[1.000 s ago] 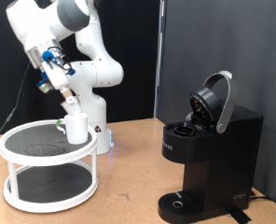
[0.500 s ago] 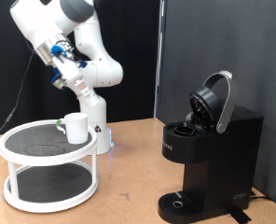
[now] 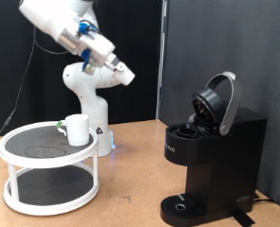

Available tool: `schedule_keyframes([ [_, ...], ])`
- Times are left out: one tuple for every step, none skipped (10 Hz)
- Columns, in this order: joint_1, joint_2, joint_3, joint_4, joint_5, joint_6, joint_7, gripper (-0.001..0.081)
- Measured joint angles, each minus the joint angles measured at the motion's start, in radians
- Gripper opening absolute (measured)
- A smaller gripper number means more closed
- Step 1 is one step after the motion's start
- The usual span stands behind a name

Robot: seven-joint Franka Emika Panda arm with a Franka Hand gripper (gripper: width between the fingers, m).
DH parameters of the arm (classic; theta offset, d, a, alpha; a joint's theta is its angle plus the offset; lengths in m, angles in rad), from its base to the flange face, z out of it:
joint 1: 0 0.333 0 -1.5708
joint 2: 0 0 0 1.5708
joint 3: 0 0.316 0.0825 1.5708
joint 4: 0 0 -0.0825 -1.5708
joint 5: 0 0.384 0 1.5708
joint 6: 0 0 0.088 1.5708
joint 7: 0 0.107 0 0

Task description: Make a cup of coffee with the keurig machine

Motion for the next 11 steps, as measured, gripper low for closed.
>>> schedule_keyframes([
  [-0.001,0.0,-0.002,-0.002,0.0,0.0,0.0,0.0388],
  [-0.001,0.001,-0.002,-0.004,0.0,0.004,-0.004,0.0388],
  [0.0,0.005,0.003,-0.004,0.0,0.007,-0.001,0.0388],
  [0.002,0.014,0.02,0.0,0.0,0.017,0.012,0.0388],
  [0.005,0.03,0.045,0.01,0.0,0.033,0.04,0.0388],
  [0.009,0.049,0.073,0.025,-0.001,0.043,0.072,0.0388],
  [0.015,0.068,0.098,0.043,-0.001,0.045,0.102,0.0388],
  [0.02,0.083,0.12,0.063,-0.001,0.045,0.129,0.0388],
  [0.026,0.094,0.137,0.08,-0.001,0.04,0.153,0.0388],
  [0.029,0.103,0.148,0.096,-0.001,0.025,0.171,0.0388],
  [0.03,0.109,0.155,0.107,-0.002,0.006,0.179,0.0388],
])
